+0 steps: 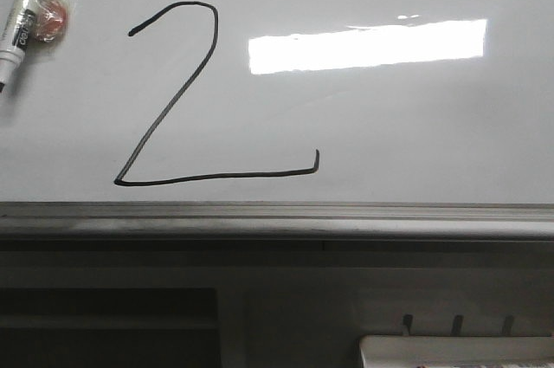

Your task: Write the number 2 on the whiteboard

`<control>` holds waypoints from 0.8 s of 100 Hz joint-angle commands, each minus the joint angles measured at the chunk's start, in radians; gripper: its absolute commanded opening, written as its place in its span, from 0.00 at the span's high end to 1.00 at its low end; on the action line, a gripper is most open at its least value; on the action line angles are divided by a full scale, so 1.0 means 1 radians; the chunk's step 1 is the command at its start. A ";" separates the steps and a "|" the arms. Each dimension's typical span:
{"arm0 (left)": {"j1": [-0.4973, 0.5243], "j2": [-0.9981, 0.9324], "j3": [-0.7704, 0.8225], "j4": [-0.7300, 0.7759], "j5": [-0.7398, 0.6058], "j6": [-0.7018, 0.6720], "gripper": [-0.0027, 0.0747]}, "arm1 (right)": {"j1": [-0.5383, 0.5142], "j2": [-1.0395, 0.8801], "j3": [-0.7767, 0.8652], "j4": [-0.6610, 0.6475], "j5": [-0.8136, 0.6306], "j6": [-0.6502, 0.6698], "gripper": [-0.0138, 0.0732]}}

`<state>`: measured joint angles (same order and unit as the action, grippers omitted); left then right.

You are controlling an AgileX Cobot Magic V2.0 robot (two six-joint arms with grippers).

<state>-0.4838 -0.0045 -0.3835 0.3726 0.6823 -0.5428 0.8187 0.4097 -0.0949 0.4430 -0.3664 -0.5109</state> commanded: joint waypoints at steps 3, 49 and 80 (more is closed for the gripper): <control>0.003 -0.009 0.009 0.030 -0.081 -0.008 0.99 | -0.009 0.002 -0.026 -0.010 -0.079 -0.001 0.91; 0.289 -0.017 0.305 -0.252 -0.601 0.440 0.99 | -0.009 0.002 -0.026 -0.010 -0.079 -0.001 0.91; 0.400 -0.027 0.395 -0.332 -0.477 0.499 0.99 | -0.009 0.002 -0.026 -0.010 -0.077 -0.001 0.91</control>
<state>-0.0879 -0.0045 0.0005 0.0612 0.2408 -0.0765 0.8187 0.4097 -0.0949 0.4430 -0.3664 -0.5109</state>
